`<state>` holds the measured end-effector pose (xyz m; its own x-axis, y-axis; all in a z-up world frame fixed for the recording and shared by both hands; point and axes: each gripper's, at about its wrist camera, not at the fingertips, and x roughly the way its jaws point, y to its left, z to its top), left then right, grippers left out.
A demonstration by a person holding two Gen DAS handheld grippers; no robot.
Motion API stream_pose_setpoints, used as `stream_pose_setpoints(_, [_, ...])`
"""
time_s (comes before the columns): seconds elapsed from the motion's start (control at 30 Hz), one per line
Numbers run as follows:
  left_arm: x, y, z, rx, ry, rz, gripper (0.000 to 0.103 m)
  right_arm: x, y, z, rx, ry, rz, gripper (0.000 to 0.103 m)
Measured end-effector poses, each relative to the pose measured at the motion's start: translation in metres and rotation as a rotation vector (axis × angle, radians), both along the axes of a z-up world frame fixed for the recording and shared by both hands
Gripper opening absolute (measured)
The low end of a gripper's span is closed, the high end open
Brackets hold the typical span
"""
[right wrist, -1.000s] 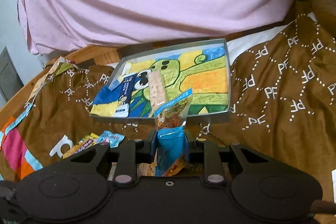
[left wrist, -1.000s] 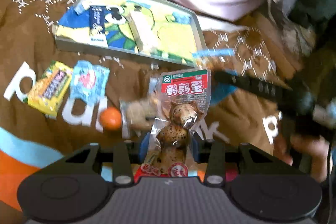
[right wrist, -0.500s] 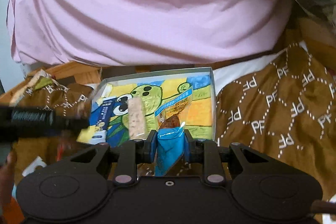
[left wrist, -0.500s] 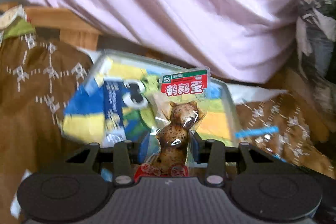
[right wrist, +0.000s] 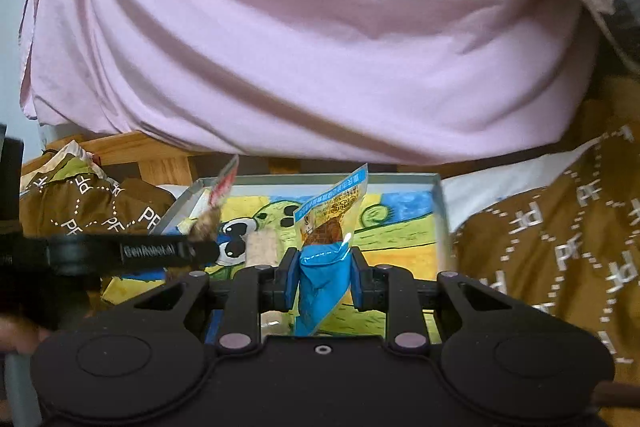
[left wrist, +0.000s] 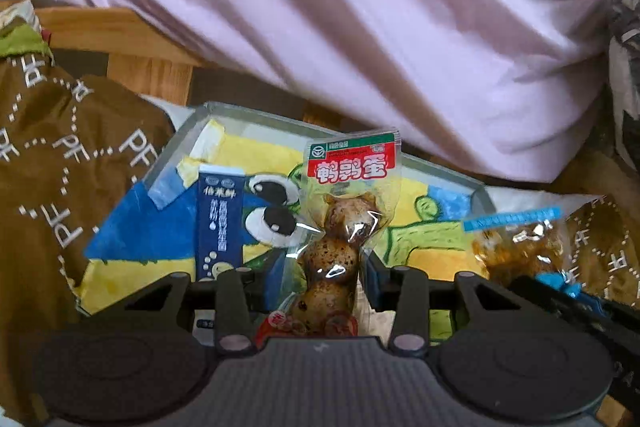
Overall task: Organize snacks
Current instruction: 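Carry both packs over the metal tray and lower them inside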
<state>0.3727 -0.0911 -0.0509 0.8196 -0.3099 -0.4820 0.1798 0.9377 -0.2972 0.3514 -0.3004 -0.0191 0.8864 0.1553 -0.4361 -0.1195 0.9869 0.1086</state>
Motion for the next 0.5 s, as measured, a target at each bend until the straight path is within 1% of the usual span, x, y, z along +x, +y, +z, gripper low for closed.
stream_pose_setpoints(0.13, [0.005,0.002,-0.011,-0.007,0.018,0.010,0.045,0.016,0.007,-0.015,-0.003,0.039,0.009,0.027])
stream_pose_setpoints(0.27, [0.010,0.003,-0.017,-0.010,0.029,0.010,0.045,0.023,0.015,-0.029,-0.034,0.084,0.011,0.027])
stream_pose_setpoints(0.5, [0.019,0.004,-0.026,0.006,0.065,0.028,0.045,0.029,0.020,-0.044,-0.050,0.116,0.010,0.027])
